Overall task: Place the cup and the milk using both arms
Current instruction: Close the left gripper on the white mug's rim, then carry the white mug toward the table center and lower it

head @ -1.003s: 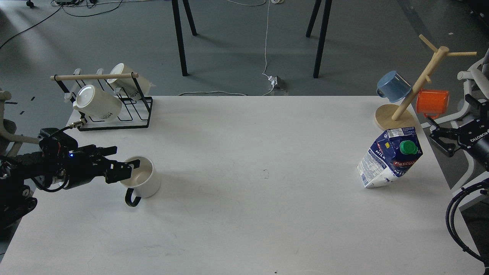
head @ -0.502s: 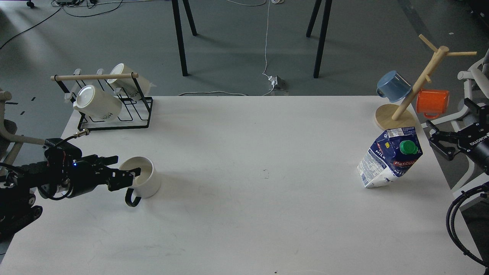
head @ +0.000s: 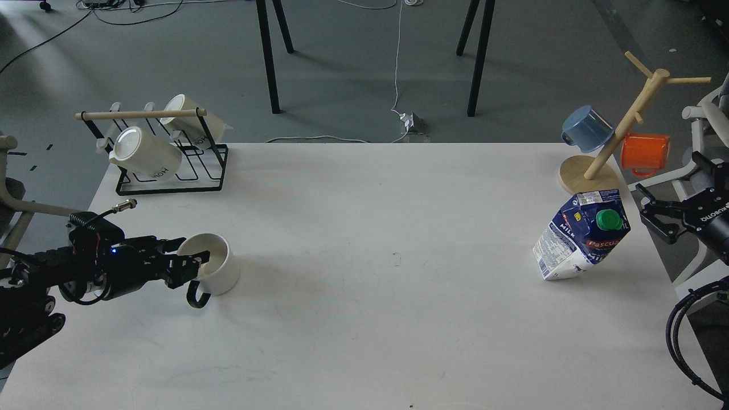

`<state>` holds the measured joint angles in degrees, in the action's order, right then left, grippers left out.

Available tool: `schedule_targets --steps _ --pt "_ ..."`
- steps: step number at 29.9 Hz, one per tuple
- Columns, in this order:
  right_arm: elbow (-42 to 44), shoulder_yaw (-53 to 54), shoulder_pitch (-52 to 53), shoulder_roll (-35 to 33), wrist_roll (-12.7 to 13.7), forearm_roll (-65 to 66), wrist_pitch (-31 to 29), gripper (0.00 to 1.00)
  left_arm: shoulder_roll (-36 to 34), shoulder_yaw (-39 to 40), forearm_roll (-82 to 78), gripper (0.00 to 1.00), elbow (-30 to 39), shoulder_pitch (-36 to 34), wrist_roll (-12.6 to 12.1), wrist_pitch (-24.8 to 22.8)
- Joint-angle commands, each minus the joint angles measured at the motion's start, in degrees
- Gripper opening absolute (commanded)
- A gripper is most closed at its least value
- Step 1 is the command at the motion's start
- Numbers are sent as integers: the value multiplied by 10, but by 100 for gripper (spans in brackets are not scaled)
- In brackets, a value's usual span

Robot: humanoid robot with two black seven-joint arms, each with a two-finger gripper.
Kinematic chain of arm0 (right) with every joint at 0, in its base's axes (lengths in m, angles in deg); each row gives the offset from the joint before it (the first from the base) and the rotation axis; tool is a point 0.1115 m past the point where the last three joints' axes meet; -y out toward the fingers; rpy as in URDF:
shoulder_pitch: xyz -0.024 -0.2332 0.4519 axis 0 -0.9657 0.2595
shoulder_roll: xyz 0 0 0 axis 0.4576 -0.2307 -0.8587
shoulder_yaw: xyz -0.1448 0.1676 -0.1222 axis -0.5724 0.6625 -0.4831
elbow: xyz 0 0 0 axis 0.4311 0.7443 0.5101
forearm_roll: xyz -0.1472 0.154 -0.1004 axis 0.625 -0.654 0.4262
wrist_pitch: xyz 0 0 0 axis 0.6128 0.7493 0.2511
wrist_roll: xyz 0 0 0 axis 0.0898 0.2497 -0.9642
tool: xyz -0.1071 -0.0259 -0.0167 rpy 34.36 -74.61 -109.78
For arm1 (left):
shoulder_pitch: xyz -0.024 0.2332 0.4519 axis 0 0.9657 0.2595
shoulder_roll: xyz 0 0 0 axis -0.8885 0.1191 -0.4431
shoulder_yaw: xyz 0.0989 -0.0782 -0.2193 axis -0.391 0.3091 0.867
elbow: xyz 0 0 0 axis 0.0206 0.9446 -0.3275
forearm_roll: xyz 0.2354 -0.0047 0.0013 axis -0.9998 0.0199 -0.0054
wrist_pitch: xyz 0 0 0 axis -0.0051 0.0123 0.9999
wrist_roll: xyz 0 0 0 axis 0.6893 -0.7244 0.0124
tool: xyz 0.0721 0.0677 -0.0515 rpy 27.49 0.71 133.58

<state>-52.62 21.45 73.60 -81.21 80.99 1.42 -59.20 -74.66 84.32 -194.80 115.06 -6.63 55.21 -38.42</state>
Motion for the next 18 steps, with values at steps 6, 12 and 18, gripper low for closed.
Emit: schedule_targets --steps 6,12,18 --pt "-1 0 -2 0 -1 0 0 98 -2 -1 -18 2 1 -2 0 5" --pt "0 0 -3 0 -1 0 0 98 -9 4 -18 0 11 -9 0 7" --pt "4 4 -8 0 -2 0 0 98 -2 11 1 0 71 -51 0 0"
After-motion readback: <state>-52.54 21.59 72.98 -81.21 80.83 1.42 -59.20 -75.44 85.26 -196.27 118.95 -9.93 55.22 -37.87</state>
